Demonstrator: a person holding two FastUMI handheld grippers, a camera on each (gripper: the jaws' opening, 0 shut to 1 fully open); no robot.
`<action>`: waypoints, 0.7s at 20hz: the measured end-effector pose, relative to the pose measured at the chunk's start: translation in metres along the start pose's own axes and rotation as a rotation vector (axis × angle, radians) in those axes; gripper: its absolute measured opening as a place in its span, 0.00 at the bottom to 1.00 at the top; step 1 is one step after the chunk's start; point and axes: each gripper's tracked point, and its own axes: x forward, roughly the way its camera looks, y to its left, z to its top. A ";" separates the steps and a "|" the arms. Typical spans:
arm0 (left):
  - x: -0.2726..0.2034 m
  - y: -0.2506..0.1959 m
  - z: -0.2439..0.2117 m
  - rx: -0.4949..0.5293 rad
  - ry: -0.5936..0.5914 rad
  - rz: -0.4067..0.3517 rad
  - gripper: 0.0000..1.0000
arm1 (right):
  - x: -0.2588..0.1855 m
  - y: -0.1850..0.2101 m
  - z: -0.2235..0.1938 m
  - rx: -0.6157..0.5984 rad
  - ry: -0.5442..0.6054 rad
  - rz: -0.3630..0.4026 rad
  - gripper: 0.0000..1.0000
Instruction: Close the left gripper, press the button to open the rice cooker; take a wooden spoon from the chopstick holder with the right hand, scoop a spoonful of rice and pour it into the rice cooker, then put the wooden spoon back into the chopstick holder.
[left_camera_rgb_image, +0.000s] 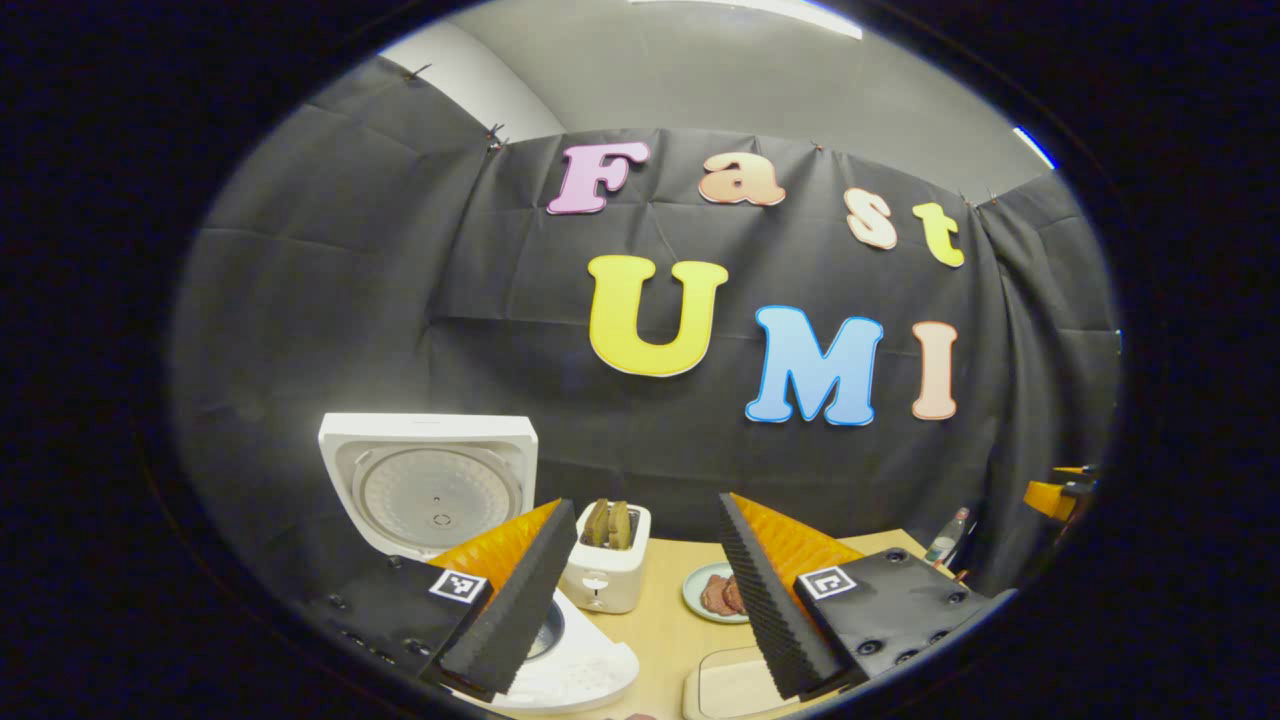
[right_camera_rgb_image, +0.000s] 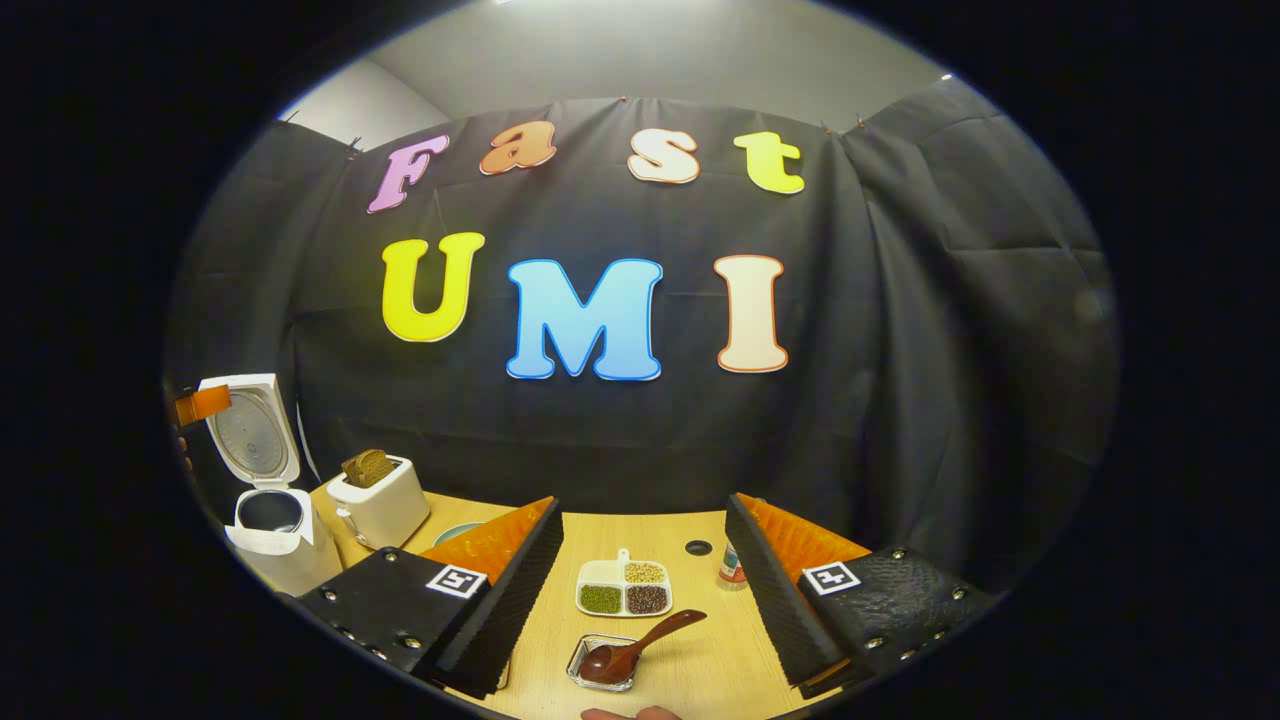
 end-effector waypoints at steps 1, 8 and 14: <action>0.000 -0.005 0.002 0.004 -0.003 -0.007 0.99 | 0.002 -0.004 -0.009 0.007 0.006 -0.007 0.99; -0.004 -0.034 -0.004 0.036 0.008 -0.044 0.97 | 0.028 -0.028 -0.086 0.067 0.124 -0.044 0.99; -0.010 -0.044 -0.005 0.054 0.015 -0.043 0.96 | 0.056 -0.031 -0.165 0.154 0.270 -0.048 1.00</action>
